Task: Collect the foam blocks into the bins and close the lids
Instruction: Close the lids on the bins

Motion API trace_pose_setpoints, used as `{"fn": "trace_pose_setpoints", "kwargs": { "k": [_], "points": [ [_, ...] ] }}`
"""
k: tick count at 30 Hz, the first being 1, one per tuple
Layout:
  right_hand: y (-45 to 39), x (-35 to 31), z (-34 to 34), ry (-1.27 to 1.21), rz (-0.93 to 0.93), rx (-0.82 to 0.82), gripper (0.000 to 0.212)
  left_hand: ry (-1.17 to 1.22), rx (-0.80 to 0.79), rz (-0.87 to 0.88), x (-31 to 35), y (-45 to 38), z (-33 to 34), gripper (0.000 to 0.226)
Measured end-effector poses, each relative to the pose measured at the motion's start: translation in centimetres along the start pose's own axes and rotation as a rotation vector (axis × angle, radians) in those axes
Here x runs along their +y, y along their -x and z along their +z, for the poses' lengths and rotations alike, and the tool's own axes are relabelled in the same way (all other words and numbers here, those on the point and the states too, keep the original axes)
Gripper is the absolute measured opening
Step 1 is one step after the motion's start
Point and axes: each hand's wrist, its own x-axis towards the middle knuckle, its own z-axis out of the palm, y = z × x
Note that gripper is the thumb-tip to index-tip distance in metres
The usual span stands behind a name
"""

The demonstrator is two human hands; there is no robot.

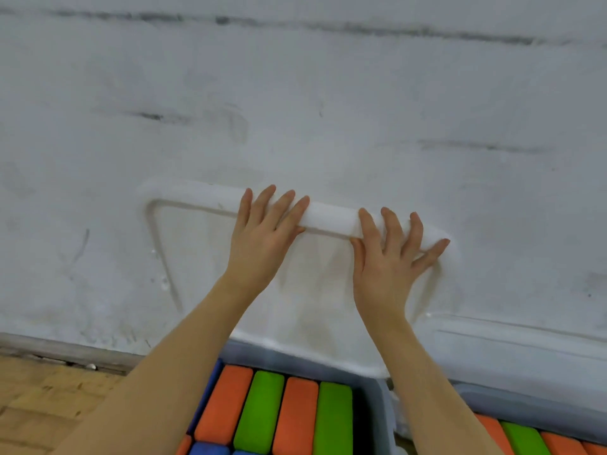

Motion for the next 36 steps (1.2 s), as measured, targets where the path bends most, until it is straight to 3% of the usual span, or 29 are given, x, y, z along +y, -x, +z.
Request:
{"fn": "trace_pose_setpoints", "kwargs": {
  "k": [6, 18, 31, 36],
  "points": [
    [0.0, 1.4, -4.2, -0.073, 0.007, -0.086, 0.035, -0.016, -0.036, 0.006, 2.9, -1.0, -4.0, 0.032],
    [9.2, 2.3, -7.1, -0.102, -0.033, -0.414, 0.033, 0.243, -0.498, -0.104, 5.5, 8.1, -7.4, 0.039],
    [18.9, 1.1, -2.0, -0.062, 0.064, -0.725, 0.034, 0.263, -0.800, -0.271, 6.6, 18.8, -1.8, 0.043],
    [22.4, 1.2, -0.3, -0.073, 0.205, -0.916, 0.029, 0.296, -0.863, -0.361, 7.7, 23.3, 0.8, 0.038]
  ]
}}
